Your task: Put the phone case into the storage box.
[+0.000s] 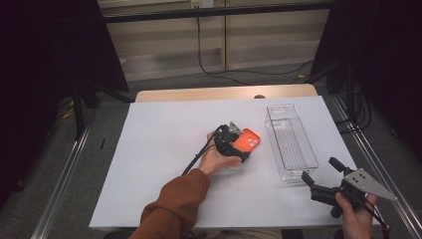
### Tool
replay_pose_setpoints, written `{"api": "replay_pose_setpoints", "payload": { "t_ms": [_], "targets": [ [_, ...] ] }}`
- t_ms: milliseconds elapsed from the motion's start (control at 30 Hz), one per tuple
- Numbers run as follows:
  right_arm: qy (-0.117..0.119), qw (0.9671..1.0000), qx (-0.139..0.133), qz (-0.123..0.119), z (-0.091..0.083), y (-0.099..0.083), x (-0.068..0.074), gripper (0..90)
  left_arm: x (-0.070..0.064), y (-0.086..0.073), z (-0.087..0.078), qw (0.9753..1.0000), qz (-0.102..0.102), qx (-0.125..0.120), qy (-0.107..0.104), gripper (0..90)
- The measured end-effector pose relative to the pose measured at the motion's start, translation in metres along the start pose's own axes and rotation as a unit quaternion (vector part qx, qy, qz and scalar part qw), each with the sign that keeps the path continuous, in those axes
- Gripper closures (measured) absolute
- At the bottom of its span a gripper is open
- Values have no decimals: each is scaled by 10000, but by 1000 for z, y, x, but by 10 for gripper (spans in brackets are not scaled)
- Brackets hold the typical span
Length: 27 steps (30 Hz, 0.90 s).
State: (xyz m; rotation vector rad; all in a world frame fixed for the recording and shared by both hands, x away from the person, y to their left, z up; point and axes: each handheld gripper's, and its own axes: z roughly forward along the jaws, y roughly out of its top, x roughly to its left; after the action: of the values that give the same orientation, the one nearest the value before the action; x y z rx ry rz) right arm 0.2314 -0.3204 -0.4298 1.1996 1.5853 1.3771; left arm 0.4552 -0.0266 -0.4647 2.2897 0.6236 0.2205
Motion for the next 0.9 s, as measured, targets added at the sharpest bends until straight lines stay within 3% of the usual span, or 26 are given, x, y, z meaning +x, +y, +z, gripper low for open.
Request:
{"api": "replay_pose_setpoints", "payload": {
  "t_ms": [300, 533, 900],
  "targets": [
    [6, 10000, 10, 0, 0, 0, 0, 0, -1, 1, 0, 10000, -38, 49, 56, 50],
    [7, 10000, -4, 11, 0, 0, 1, 0, 0, 4, -3, 9998, -92, 170, 98, 150],
    [2, 10000, -9, 4, 0, 0, 0, 0, 0, 9, -3, 9994, -104, 333, 90, 162]
  ]
}}
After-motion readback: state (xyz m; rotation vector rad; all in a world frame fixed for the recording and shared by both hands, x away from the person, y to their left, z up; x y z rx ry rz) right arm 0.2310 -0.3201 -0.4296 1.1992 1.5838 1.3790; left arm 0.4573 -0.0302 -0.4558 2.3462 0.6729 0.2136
